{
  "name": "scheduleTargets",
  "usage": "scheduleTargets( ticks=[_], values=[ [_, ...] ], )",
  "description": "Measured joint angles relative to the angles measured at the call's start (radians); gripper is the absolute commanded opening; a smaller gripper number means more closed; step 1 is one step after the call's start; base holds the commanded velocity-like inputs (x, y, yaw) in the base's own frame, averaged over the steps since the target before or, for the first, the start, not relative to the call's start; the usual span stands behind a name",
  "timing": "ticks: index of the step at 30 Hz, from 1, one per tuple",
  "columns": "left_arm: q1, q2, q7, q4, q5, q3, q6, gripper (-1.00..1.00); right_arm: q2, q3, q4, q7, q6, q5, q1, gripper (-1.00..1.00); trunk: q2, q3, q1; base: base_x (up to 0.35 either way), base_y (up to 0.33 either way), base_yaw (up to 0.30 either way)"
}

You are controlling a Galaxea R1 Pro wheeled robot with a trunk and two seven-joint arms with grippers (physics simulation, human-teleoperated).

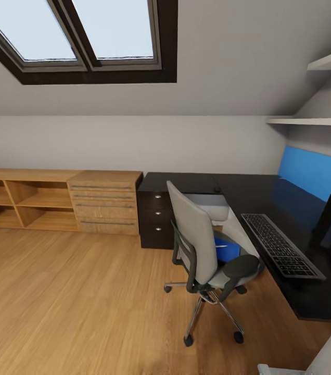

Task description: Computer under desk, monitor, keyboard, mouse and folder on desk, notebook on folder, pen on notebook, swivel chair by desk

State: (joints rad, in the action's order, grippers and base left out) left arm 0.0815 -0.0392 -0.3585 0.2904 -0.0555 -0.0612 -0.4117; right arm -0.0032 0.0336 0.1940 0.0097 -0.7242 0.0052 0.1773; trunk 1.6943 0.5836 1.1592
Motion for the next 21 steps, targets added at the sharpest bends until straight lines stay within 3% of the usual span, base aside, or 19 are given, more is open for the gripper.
scheduleTargets(
  ticks=[21],
  values=[
    [0.000, -0.001, -0.001, 0.000, 0.000, 0.000, 0.000, 1.00, -0.002, 0.002, -0.001, 0.000, 0.006, 0.000, 0.000, 1.00, 0.147, 0.099, 0.081, 0.000, 0.000, 0.000]
  ],
)
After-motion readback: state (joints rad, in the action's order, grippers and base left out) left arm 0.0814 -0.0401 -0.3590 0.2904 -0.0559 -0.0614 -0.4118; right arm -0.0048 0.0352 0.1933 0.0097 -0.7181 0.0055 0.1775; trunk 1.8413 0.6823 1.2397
